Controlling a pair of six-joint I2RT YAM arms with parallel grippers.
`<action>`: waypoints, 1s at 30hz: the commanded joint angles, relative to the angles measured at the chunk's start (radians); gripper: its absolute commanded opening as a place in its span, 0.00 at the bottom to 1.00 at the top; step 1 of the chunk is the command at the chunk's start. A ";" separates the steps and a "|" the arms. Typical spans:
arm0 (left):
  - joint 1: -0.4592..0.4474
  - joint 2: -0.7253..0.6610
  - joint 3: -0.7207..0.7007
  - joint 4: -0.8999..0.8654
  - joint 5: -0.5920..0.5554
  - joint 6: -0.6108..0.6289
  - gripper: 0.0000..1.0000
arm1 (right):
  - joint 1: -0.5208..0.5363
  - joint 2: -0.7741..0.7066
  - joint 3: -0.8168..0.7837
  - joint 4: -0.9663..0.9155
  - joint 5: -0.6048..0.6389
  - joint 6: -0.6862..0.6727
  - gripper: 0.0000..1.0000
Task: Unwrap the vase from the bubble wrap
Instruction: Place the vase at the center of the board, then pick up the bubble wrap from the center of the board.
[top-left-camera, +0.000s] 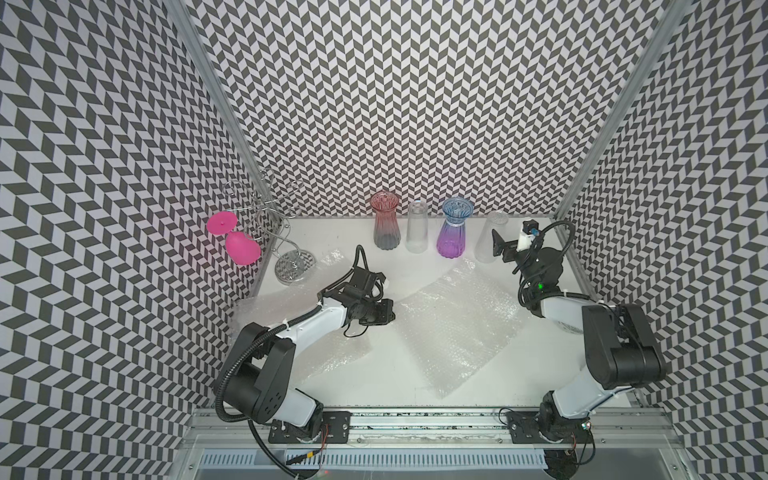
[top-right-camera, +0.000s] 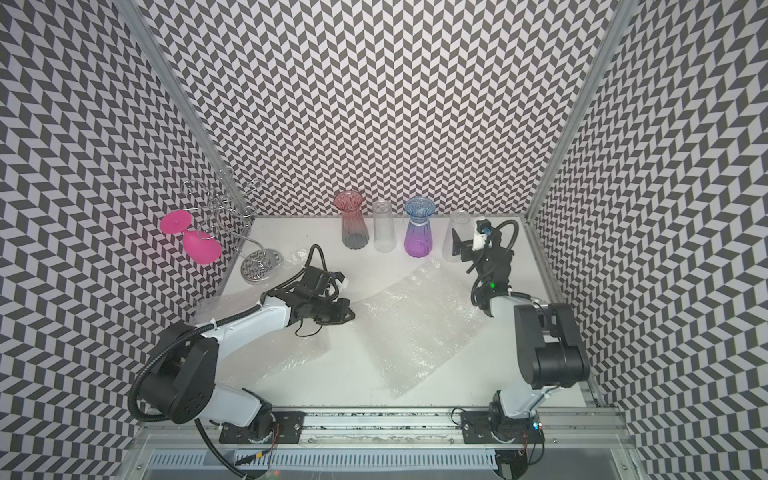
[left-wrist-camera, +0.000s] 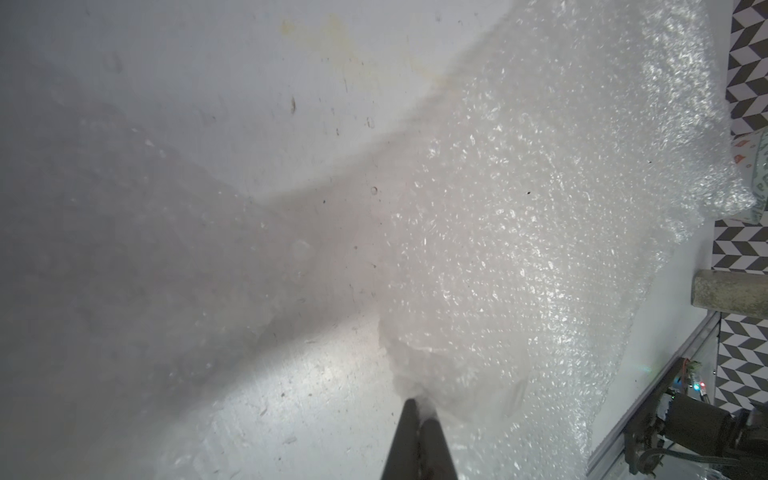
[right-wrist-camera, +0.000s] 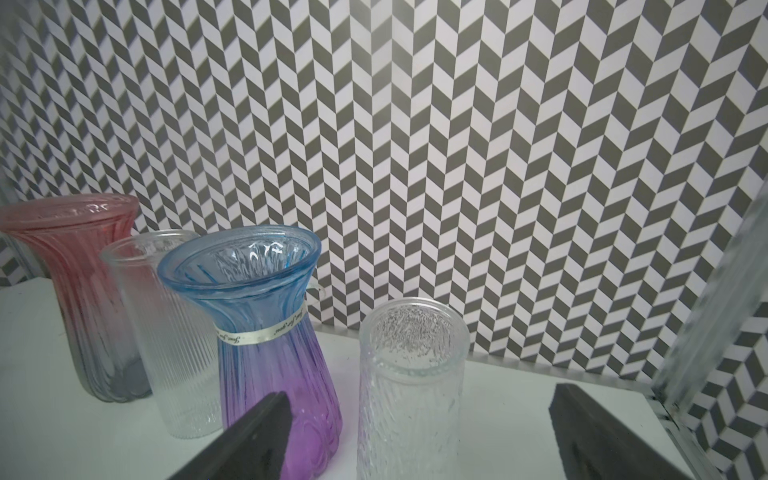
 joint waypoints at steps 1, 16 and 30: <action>0.010 -0.045 0.011 0.023 -0.032 0.024 0.00 | 0.055 -0.102 0.031 -0.241 0.075 -0.044 0.99; 0.083 -0.180 -0.024 0.075 -0.026 0.093 0.00 | 0.441 -0.508 0.199 -0.959 0.264 -0.033 0.99; 0.150 -0.281 0.285 -0.265 -0.201 0.062 0.00 | 0.478 -0.664 0.199 -1.097 0.046 0.154 0.99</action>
